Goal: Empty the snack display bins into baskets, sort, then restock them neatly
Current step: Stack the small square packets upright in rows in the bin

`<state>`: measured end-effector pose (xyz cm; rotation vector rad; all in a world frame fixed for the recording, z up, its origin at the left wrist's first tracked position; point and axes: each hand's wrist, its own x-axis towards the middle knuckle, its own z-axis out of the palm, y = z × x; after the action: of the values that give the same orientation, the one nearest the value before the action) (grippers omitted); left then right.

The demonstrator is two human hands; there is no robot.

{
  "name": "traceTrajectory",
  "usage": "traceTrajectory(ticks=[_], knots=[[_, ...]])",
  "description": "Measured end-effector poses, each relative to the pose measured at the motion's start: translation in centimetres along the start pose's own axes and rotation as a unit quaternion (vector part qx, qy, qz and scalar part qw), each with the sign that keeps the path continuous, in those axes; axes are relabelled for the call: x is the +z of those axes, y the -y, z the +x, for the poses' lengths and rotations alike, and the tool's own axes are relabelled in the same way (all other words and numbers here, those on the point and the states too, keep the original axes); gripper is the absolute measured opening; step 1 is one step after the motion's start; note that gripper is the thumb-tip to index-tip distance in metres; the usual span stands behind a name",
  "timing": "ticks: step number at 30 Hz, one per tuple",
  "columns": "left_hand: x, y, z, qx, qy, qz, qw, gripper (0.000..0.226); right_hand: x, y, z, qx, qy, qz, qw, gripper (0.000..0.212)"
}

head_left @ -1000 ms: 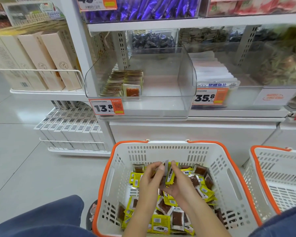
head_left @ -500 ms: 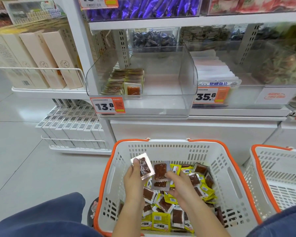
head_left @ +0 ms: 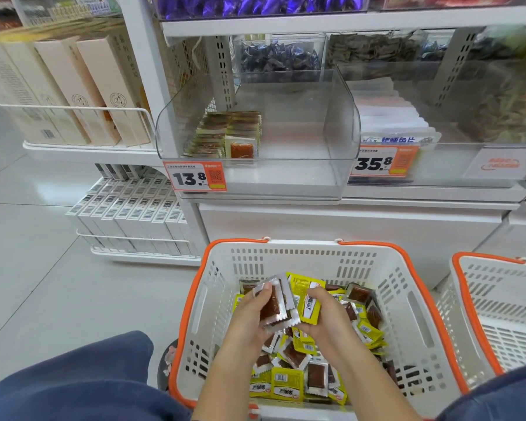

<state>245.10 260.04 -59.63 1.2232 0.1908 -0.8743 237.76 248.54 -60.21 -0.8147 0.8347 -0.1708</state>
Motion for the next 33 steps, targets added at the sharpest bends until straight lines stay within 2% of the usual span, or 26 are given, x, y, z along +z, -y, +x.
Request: traceTrajectory(ticks=[3,5,8,10,12,14,17,22,25,28,29,31,33], knots=[[-0.2,0.1,0.2,-0.025,-0.055,-0.041,0.997,0.019,-0.3,0.4,0.0,-0.010,-0.044,-0.027,0.999,0.030],[-0.4,0.0,0.3,-0.025,-0.097,-0.050,0.994,0.015,-0.3,0.6,-0.2,-0.040,-0.044,-0.077,0.995,0.025],[0.1,0.5,0.6,0.063,-0.148,0.052,0.986,0.015,0.2,0.4,-0.6,-0.125,-0.060,-0.177,0.974,0.015],[1.4,1.1,0.1,0.147,-0.120,0.110,0.976,0.024,0.6,-0.1,-0.8,-0.201,-0.077,-0.255,0.943,0.010],[2.7,2.0,-0.4,0.190,-0.081,0.154,0.966,0.028,1.2,-0.6,-1.1,-0.235,-0.055,-0.325,0.914,0.015],[3.3,2.2,-0.7,0.194,-0.068,0.146,0.968,0.023,1.8,-0.7,-1.4,-0.211,-0.004,-0.316,0.925,0.014],[3.2,1.8,-0.7,0.152,-0.042,0.092,0.983,0.023,2.4,-0.5,-1.9,-0.133,0.049,-0.219,0.965,0.024],[2.9,1.3,-1.2,0.157,0.015,0.098,0.983,0.033,1.8,-0.8,-1.6,-0.167,0.040,-0.206,0.963,0.031],[2.3,1.2,-0.7,0.151,-0.027,0.109,0.982,0.022,1.1,-0.1,-1.4,-0.170,0.046,-0.246,0.953,0.032],[1.8,1.0,-0.3,0.146,-0.032,0.118,0.982,0.023,0.8,1.0,-1.4,-0.130,0.085,-0.251,0.956,0.022],[1.5,1.0,0.0,0.139,-0.029,0.114,0.983,0.025,0.6,1.2,-1.3,-0.110,0.097,-0.244,0.959,0.021],[1.4,0.6,-0.1,0.109,-0.018,0.098,0.989,0.036,0.4,1.6,-1.1,-0.050,0.102,-0.193,0.975,0.032],[1.4,0.4,0.0,0.091,-0.012,0.102,0.991,0.066,0.1,1.7,-1.0,-0.009,0.111,-0.161,0.981,0.036]])
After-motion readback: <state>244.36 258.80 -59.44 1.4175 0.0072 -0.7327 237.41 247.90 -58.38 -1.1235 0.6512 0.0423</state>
